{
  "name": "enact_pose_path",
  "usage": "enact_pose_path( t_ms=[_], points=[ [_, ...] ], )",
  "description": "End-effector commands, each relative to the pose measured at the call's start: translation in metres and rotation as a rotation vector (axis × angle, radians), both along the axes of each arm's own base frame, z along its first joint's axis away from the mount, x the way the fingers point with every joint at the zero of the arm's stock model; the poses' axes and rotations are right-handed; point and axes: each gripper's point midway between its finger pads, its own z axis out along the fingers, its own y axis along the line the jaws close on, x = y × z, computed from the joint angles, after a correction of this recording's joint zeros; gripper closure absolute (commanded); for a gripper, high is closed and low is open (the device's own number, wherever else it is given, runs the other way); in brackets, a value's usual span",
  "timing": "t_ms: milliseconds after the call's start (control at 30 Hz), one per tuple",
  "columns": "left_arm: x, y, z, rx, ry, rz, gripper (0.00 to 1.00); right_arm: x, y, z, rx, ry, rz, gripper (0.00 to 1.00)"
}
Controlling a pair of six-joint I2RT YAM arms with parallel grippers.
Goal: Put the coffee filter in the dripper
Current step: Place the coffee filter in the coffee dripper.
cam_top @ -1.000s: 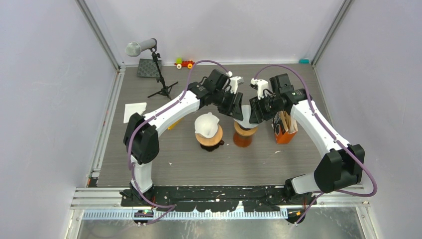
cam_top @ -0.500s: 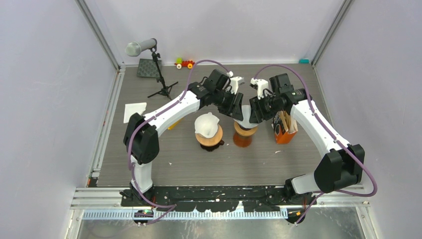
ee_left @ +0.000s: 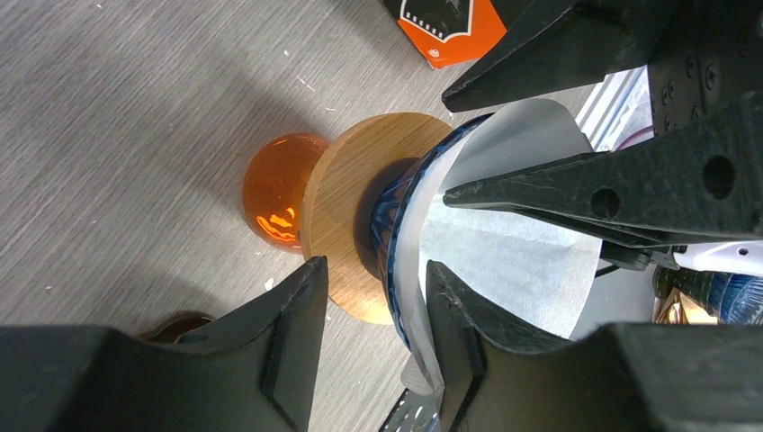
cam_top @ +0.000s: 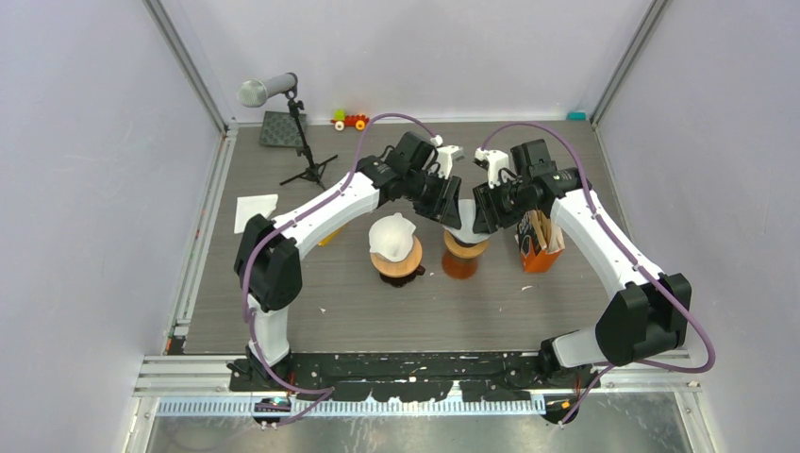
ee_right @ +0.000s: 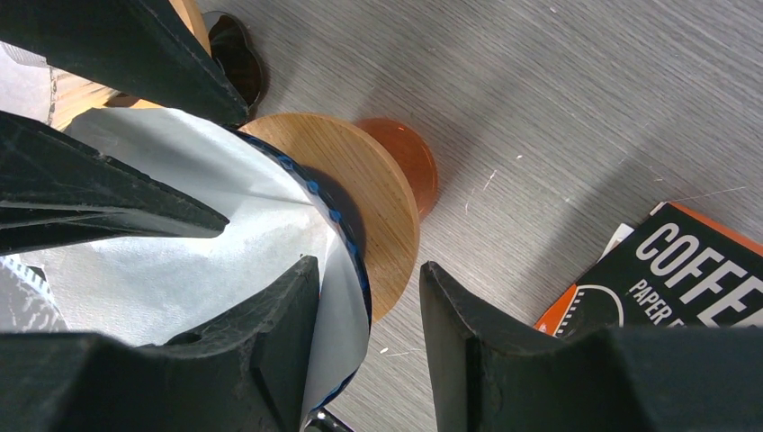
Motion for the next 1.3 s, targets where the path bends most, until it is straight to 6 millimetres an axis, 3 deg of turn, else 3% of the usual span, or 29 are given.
enact_pose_path(
  t_ms=[0,533,1267],
  points=[
    [0.005,0.005,0.015,0.006,-0.054,-0.001,0.52,0.001,-0.008,0.017,-0.034,-0.054,-0.005,0.51],
    [0.008,0.002,0.047,-0.033,-0.102,-0.004,0.39,0.004,0.0,0.041,0.025,-0.072,-0.023,0.5],
    [0.007,0.009,0.087,-0.074,-0.195,-0.017,0.33,0.001,0.002,0.073,0.058,-0.107,-0.036,0.45]
  ],
)
